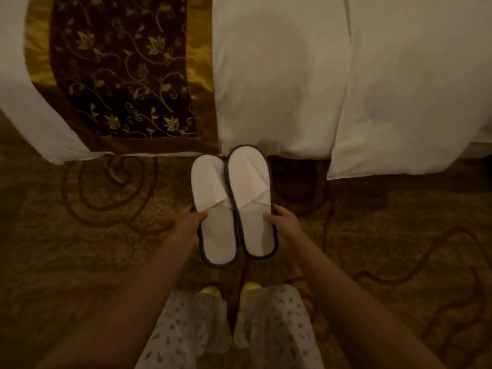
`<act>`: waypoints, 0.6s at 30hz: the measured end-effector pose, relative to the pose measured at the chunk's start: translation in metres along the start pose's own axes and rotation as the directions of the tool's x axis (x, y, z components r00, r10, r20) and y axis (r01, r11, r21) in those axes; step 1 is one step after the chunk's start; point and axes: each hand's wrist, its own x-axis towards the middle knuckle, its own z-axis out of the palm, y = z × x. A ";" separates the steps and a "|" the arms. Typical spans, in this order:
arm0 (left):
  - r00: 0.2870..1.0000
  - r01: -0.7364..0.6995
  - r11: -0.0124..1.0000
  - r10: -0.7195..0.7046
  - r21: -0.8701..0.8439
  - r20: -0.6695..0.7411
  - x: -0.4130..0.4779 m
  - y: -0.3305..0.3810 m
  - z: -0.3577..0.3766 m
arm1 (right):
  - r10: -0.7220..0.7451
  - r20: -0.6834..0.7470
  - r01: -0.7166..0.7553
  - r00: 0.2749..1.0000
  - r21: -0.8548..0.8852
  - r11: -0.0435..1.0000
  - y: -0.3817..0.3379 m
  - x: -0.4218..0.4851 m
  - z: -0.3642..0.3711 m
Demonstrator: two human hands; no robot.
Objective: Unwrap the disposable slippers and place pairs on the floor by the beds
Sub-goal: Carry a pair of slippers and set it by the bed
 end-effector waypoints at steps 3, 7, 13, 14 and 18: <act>0.999 0.022 0.999 -0.023 -0.048 -0.029 0.062 -0.046 -0.014 | 0.057 0.012 -0.057 0.998 0.010 0.998 0.051 0.064 0.016; 0.996 0.026 0.997 -0.032 -0.069 -0.079 0.150 -0.094 -0.026 | 0.110 -0.020 -0.109 0.994 0.029 0.994 0.109 0.157 0.032; 0.997 0.002 0.996 -0.009 -0.087 -0.081 0.277 -0.135 -0.037 | 0.012 -0.120 -0.016 0.993 -0.032 0.999 0.160 0.296 0.042; 0.998 -0.005 0.996 -0.002 -0.091 -0.068 0.292 -0.139 -0.038 | -0.005 -0.118 0.000 0.993 -0.048 0.999 0.167 0.314 0.044; 0.996 -0.065 0.995 0.061 -0.069 -0.065 0.330 -0.148 -0.040 | 0.001 -0.100 -0.012 0.995 -0.113 0.993 0.193 0.361 0.054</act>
